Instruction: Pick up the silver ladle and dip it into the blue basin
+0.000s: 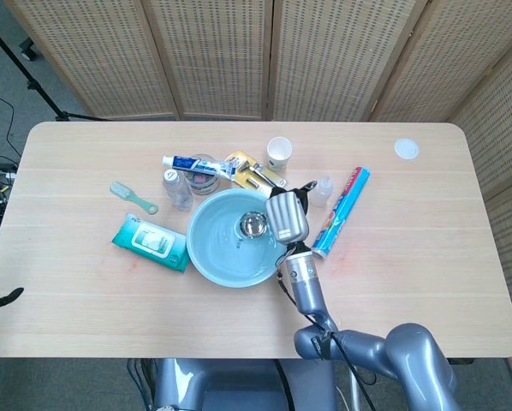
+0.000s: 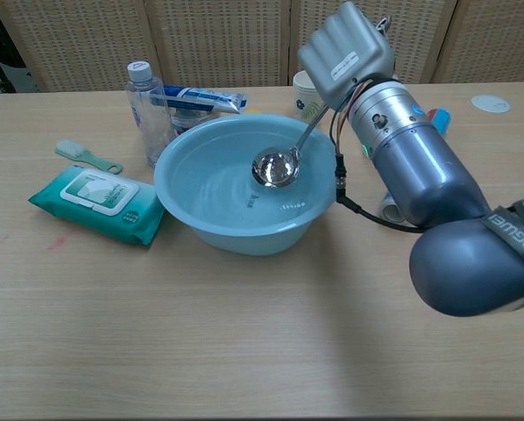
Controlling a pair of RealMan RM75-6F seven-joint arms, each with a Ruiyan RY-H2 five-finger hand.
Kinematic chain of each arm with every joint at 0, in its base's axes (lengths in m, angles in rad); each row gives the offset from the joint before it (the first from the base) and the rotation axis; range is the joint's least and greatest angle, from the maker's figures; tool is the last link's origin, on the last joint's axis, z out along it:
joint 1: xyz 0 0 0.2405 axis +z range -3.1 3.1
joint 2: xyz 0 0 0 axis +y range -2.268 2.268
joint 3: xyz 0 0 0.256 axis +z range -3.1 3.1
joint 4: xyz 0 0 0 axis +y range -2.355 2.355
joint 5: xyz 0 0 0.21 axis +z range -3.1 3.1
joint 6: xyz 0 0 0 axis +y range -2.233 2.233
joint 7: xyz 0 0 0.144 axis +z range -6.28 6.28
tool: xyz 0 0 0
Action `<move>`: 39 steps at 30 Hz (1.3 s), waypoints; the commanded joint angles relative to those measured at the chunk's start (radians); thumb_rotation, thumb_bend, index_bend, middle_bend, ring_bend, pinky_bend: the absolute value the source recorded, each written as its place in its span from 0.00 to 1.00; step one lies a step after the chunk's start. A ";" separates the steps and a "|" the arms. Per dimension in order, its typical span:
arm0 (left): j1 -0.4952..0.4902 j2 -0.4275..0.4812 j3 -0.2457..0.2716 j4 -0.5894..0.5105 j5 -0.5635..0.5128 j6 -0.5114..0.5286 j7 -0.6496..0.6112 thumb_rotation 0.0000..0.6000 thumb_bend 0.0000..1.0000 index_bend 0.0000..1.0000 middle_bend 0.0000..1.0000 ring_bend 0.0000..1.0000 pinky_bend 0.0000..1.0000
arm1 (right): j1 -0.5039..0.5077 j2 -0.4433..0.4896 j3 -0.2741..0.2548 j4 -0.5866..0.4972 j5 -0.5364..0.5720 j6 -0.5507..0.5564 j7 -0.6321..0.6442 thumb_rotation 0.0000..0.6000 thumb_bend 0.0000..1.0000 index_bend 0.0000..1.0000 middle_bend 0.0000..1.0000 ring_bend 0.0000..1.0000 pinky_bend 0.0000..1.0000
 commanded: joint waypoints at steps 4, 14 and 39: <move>0.000 -0.002 0.000 0.001 0.000 0.000 0.004 1.00 0.00 0.00 0.00 0.00 0.05 | -0.010 -0.021 -0.021 0.053 -0.045 -0.017 -0.011 1.00 0.93 0.83 0.90 0.84 1.00; -0.001 -0.003 0.000 0.000 -0.002 -0.001 0.006 1.00 0.00 0.00 0.00 0.00 0.05 | -0.040 0.003 -0.049 0.013 -0.087 -0.054 -0.061 1.00 0.93 0.83 0.90 0.84 1.00; -0.005 -0.011 0.004 0.004 0.003 -0.005 0.021 1.00 0.00 0.00 0.00 0.00 0.05 | -0.133 0.151 0.120 -0.434 0.173 -0.119 -0.036 1.00 0.95 0.83 0.90 0.85 1.00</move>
